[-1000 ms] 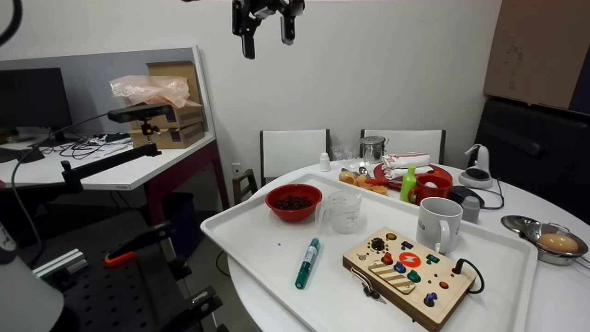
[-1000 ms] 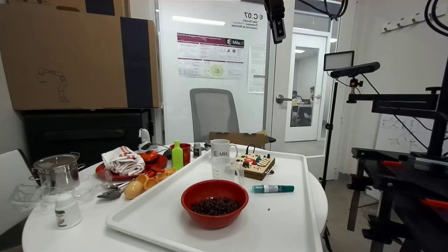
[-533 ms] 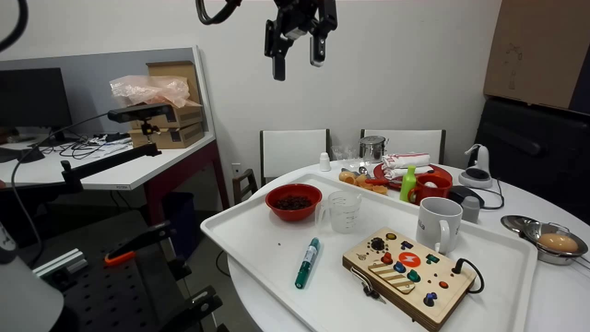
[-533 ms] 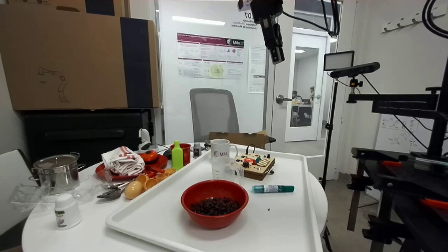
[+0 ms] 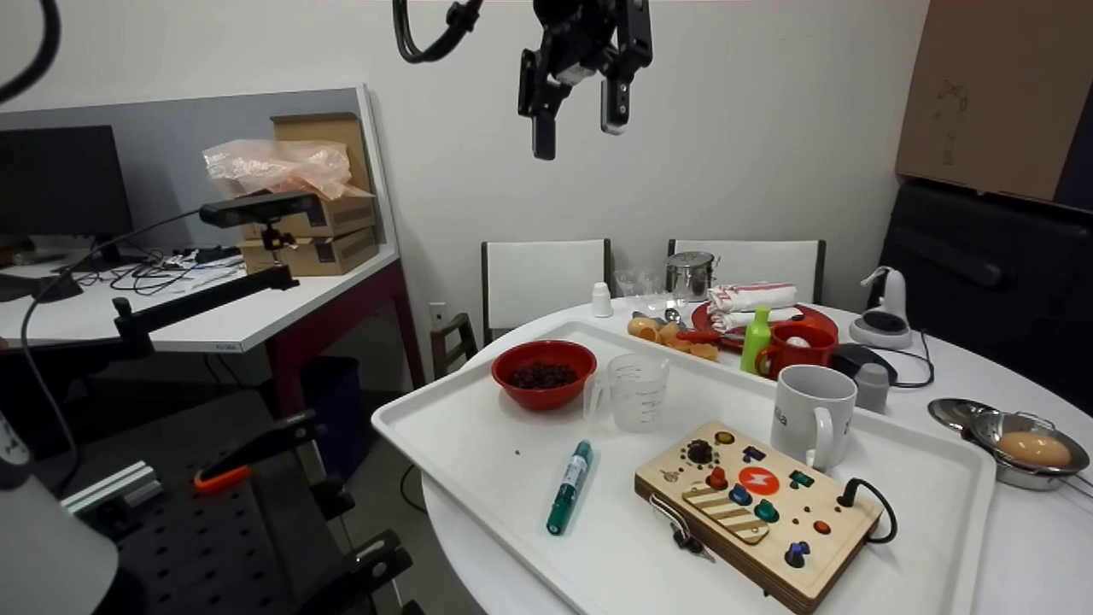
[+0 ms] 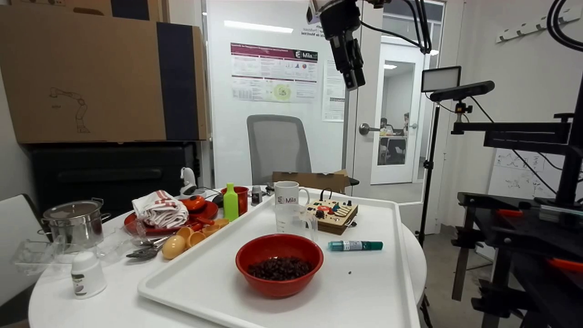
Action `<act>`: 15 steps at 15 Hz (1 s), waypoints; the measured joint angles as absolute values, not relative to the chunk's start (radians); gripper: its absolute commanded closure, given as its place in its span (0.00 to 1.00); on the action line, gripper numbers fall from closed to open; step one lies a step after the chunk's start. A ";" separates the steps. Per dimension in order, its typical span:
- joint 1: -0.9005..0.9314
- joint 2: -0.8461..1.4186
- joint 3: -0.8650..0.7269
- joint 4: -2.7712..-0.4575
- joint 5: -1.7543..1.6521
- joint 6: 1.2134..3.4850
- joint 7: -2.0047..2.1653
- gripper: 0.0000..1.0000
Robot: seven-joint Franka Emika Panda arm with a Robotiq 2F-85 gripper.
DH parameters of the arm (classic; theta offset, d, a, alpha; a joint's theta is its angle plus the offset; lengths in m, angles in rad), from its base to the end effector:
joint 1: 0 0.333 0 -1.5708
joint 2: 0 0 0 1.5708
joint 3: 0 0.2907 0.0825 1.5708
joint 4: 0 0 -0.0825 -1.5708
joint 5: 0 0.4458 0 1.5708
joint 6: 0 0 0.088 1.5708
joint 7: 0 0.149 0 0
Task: Press on the circuit on the table
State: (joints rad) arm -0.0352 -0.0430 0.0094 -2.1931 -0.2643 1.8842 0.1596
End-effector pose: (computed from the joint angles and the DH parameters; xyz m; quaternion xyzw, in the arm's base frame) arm 0.5351 -0.0438 0.2884 0.9836 -0.0343 -0.1232 0.1276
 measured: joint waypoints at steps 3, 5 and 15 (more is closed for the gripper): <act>-0.035 -0.039 0.009 -2.194 -0.263 1.895 0.174 0.00; -0.037 -0.017 0.002 -2.193 -0.259 1.934 0.223 0.00; -0.151 0.298 -0.136 -2.043 -0.059 2.116 0.291 0.00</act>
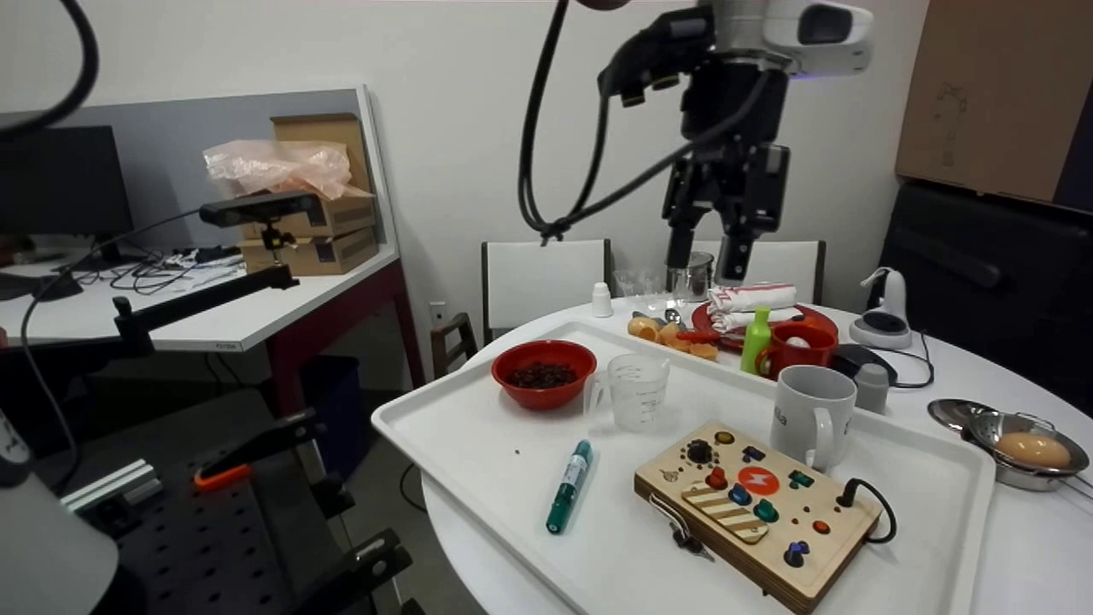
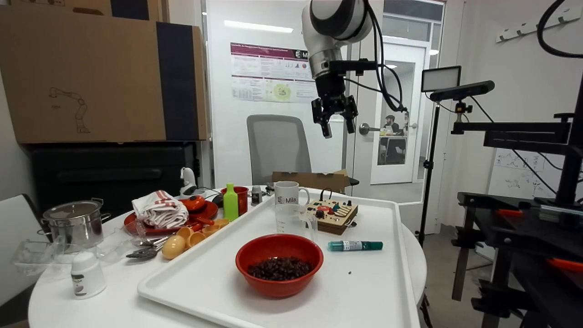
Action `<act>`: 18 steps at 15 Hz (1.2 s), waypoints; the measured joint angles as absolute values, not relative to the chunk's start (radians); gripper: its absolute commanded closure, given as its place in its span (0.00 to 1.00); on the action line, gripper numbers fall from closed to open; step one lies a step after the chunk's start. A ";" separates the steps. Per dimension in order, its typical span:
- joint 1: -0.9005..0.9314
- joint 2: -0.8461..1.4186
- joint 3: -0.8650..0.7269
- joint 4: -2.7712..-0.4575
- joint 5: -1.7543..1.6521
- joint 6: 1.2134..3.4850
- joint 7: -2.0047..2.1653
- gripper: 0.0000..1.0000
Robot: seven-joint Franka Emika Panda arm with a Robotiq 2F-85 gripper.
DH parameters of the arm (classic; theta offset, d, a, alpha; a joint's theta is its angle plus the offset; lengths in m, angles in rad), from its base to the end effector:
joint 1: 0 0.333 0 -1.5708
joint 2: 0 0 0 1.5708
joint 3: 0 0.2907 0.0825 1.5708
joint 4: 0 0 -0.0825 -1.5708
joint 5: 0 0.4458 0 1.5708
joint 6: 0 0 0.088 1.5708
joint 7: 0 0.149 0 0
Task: Press on the circuit on the table
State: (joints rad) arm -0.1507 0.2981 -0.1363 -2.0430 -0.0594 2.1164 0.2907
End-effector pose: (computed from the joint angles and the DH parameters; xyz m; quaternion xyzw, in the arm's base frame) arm 0.5683 -0.1758 0.1725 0.9569 -0.2647 -0.1109 0.0439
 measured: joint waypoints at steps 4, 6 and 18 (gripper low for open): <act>-0.251 0.443 -0.124 -1.923 0.100 2.099 -0.022 0.00; -0.285 0.502 -0.124 -1.866 0.108 2.069 -0.133 0.00; -0.301 0.578 -0.132 -1.792 0.099 2.111 -0.168 0.00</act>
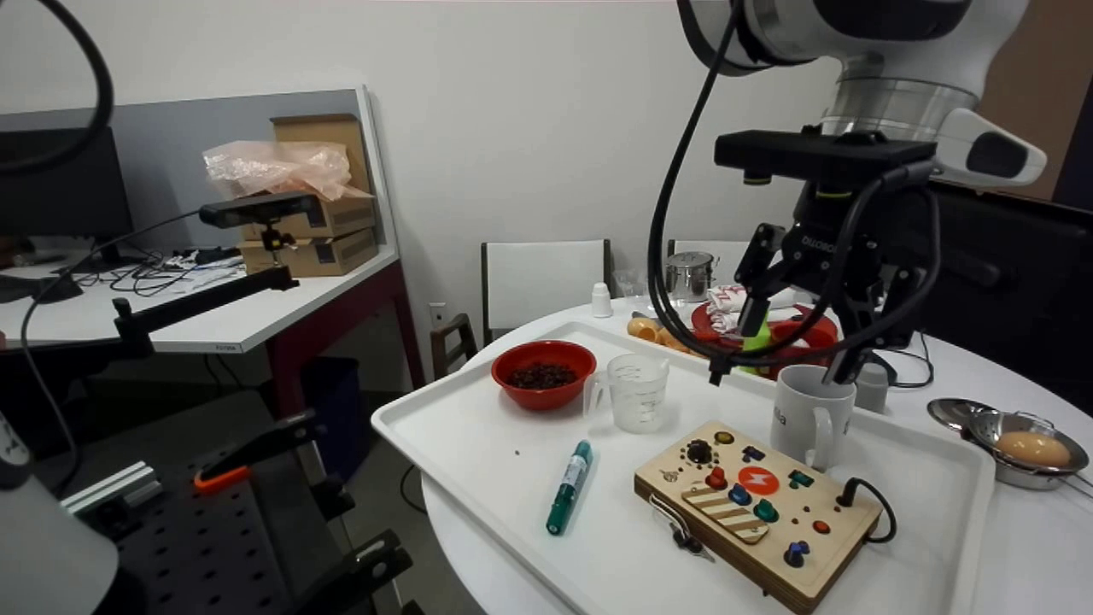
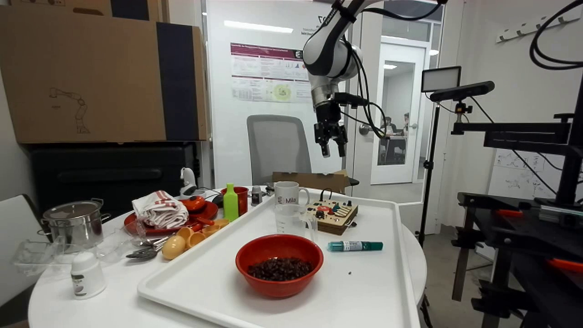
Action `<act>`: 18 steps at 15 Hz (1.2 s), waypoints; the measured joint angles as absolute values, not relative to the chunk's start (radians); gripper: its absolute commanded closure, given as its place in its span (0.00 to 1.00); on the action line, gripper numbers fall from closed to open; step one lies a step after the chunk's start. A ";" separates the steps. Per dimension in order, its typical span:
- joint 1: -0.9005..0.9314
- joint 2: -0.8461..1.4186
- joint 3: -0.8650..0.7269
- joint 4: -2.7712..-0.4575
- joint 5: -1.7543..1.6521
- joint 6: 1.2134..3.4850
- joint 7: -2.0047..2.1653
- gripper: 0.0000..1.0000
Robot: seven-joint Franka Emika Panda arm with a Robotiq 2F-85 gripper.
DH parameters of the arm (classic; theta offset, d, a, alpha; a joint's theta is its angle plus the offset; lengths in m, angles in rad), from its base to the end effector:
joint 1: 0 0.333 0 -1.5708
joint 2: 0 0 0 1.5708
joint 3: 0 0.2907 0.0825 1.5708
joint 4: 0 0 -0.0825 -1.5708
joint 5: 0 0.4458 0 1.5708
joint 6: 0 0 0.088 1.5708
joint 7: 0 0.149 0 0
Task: Press on the circuit on the table
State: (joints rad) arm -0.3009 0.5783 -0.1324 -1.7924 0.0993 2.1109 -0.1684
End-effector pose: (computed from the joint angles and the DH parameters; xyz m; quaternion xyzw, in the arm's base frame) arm 0.5884 -0.2661 0.1053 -0.9797 0.1555 0.1200 0.0392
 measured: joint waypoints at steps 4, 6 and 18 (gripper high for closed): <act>-0.293 0.579 -0.133 -1.869 0.099 2.337 -0.125 0.00; -0.292 0.581 -0.143 -1.907 0.096 2.418 -0.094 0.10; -0.287 0.588 -0.188 -1.979 0.094 2.515 0.033 1.00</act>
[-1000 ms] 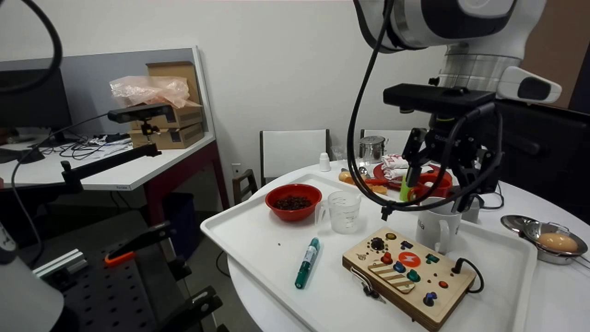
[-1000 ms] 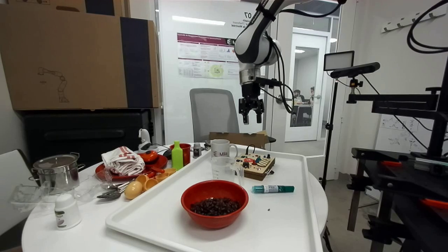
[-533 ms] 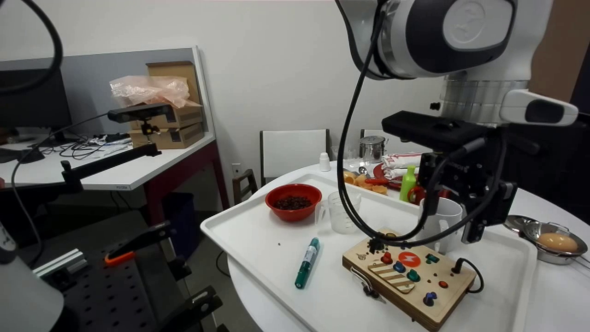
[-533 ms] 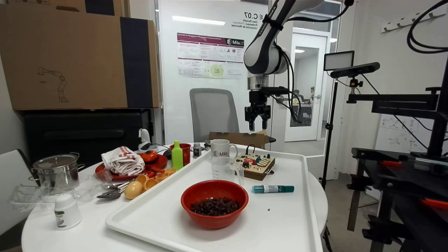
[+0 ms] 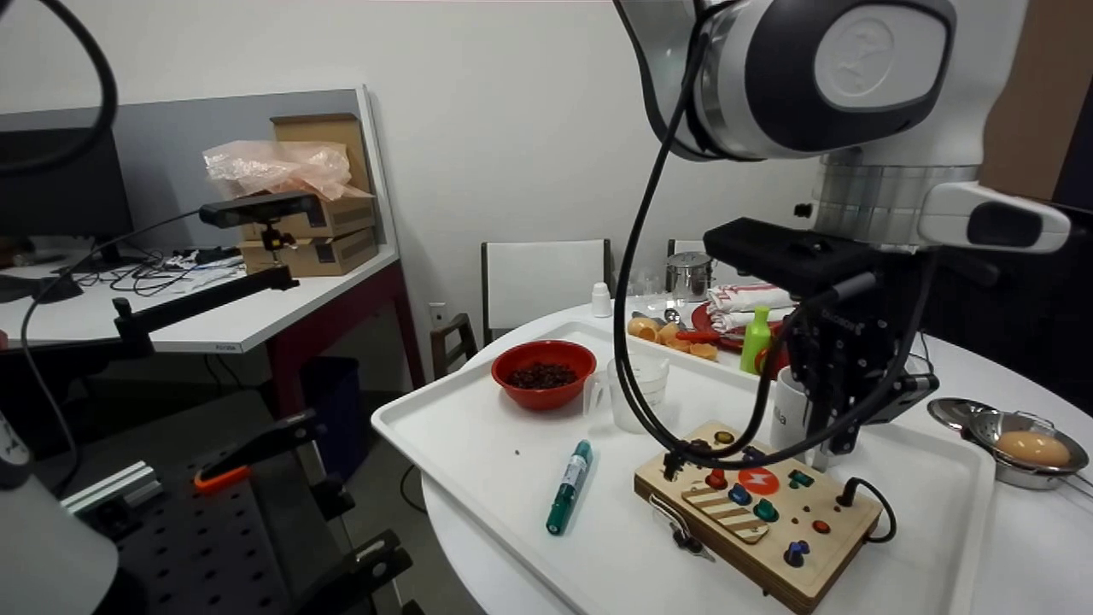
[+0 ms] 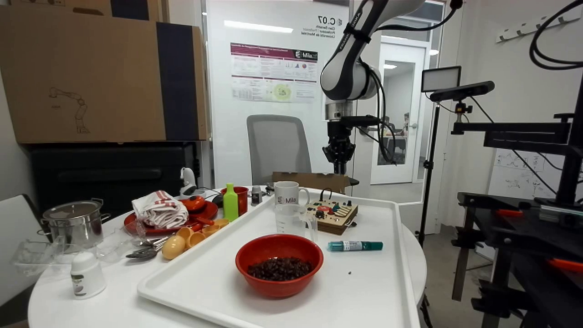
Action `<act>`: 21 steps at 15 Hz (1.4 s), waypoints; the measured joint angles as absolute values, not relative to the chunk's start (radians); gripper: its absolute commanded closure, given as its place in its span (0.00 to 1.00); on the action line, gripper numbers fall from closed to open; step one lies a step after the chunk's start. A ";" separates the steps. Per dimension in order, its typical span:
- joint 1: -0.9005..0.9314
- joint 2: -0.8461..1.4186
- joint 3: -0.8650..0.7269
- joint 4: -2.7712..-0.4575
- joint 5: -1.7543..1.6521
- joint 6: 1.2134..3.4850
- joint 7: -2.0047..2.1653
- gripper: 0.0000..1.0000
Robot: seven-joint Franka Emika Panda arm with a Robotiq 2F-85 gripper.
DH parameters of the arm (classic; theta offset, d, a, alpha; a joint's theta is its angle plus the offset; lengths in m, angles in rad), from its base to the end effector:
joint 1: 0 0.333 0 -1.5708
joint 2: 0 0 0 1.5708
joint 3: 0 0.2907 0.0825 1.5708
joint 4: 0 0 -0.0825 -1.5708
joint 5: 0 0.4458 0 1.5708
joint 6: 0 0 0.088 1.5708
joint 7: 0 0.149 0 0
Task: Press on the circuit on the table
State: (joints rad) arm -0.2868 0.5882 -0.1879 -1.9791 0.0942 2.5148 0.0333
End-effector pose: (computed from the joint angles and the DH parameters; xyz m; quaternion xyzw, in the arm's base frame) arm 0.5515 -0.2928 0.0527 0.9610 -0.2746 -0.0248 0.0205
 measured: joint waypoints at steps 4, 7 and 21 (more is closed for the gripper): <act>-0.263 0.602 -0.185 -1.976 0.094 2.523 0.056 1.00; -0.242 0.621 -0.184 -1.971 0.094 2.530 0.077 1.00; -0.237 0.743 -0.213 -1.855 0.097 2.522 0.203 1.00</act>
